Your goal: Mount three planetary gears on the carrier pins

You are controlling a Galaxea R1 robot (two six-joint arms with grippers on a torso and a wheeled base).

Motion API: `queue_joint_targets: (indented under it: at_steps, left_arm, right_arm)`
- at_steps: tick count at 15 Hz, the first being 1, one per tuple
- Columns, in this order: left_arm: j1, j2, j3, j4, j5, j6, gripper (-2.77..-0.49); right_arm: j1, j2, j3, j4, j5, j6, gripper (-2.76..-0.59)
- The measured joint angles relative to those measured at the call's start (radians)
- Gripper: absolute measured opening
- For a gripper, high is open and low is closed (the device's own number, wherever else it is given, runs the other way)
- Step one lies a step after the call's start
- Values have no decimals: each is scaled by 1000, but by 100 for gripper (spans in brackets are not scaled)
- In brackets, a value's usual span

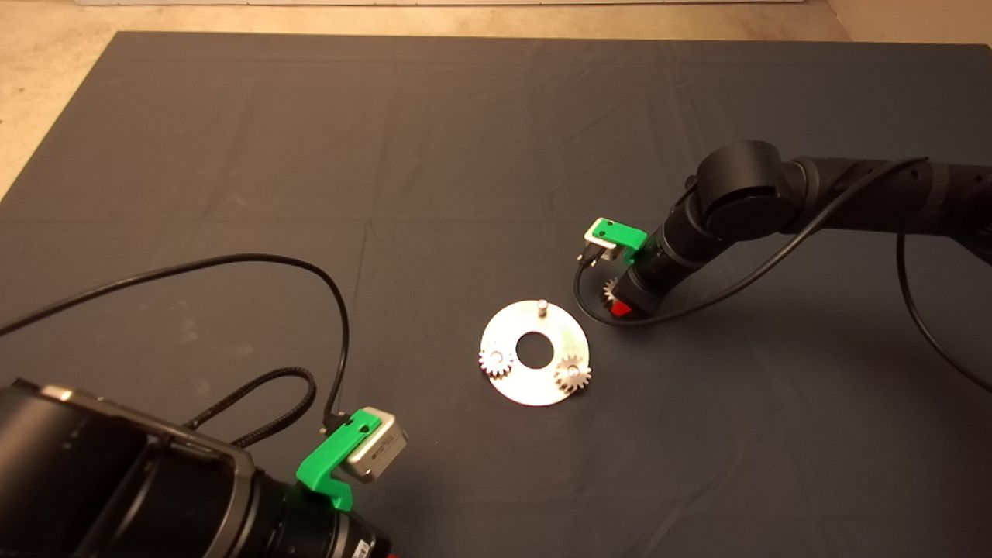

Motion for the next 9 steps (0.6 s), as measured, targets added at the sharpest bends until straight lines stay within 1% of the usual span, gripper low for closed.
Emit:
queue_joint_targets:
  at_steps: [3,7,9]
  left_arm:
    - [0,0,0,0,0,0,-161]
    - [0,0,0,0,0,0,-161]
    - [0,1,0,0,0,0,-161]
  right_arm:
    - [0,-5,0,0,10,0,-240]
    - [0,-5,1,1,9,0,-243]
    - [0,-14,7,3,13,0,-244]
